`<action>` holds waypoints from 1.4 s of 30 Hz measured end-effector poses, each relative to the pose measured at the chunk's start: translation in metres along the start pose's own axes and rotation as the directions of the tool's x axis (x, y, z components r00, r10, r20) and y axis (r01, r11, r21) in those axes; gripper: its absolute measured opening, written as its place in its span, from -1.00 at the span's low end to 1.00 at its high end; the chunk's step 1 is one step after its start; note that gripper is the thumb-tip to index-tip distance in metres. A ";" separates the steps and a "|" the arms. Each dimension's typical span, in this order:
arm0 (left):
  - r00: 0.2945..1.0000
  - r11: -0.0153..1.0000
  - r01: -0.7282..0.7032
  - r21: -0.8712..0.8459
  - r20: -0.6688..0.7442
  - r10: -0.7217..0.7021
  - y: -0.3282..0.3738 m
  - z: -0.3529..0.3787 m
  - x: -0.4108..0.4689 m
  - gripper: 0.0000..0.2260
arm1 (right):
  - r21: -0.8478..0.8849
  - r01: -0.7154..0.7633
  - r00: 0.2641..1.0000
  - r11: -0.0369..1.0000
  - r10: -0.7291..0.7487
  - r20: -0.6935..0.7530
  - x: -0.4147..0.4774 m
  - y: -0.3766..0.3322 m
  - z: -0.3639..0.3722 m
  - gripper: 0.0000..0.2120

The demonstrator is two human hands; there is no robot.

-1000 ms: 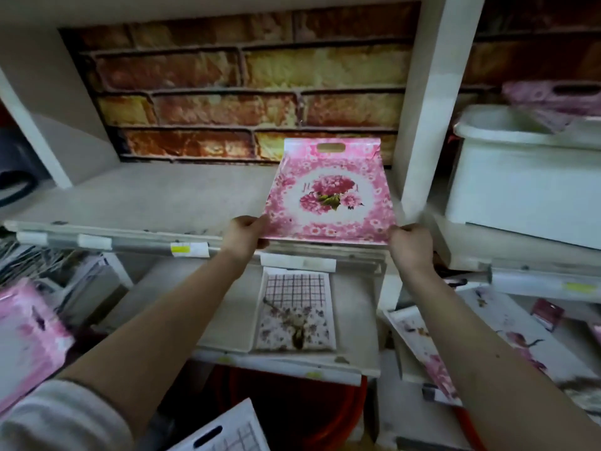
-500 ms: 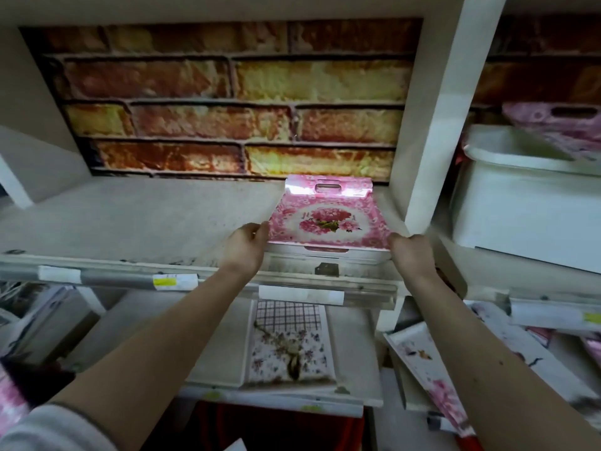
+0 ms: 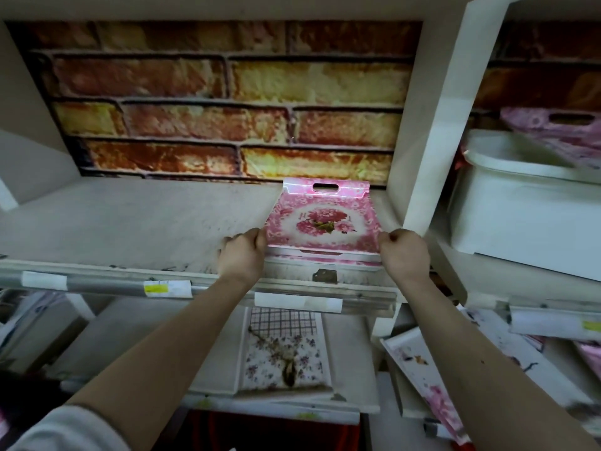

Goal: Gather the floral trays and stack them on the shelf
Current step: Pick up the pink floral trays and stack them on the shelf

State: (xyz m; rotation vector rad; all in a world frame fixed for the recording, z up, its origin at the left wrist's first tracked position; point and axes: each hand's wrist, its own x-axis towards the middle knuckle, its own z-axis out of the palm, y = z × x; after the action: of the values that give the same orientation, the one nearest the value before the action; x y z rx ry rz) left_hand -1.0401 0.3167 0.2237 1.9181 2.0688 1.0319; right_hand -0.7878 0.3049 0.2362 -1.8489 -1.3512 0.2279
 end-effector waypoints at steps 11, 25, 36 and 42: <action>0.996 0.995 0.075 0.060 0.041 -0.078 -0.007 0.023 0.005 -0.70 | -0.038 0.036 0.999 0.999 -0.036 0.002 -0.003 0.005 0.021 -0.69; 0.999 0.999 -0.032 -0.007 -0.005 0.032 0.014 0.007 -0.014 -0.71 | -0.011 0.097 0.992 0.995 -0.096 0.083 -0.017 0.008 -0.006 -0.76; 0.959 0.959 -0.280 -0.034 0.035 0.281 0.106 0.015 -0.083 -0.76 | 0.065 0.138 0.990 0.988 -0.140 0.026 -0.069 0.051 -0.082 -0.81; 0.931 0.927 -0.339 -0.160 0.083 0.355 0.182 0.038 -0.145 -0.77 | 0.121 0.063 0.998 0.991 -0.065 0.014 -0.104 0.108 -0.153 -0.79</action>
State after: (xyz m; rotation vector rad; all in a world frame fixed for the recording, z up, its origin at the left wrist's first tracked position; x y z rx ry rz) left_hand -0.8431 0.1888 0.2471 2.2594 1.5823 1.0764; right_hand -0.6661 0.1292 0.2285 -1.7046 -1.3767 0.2875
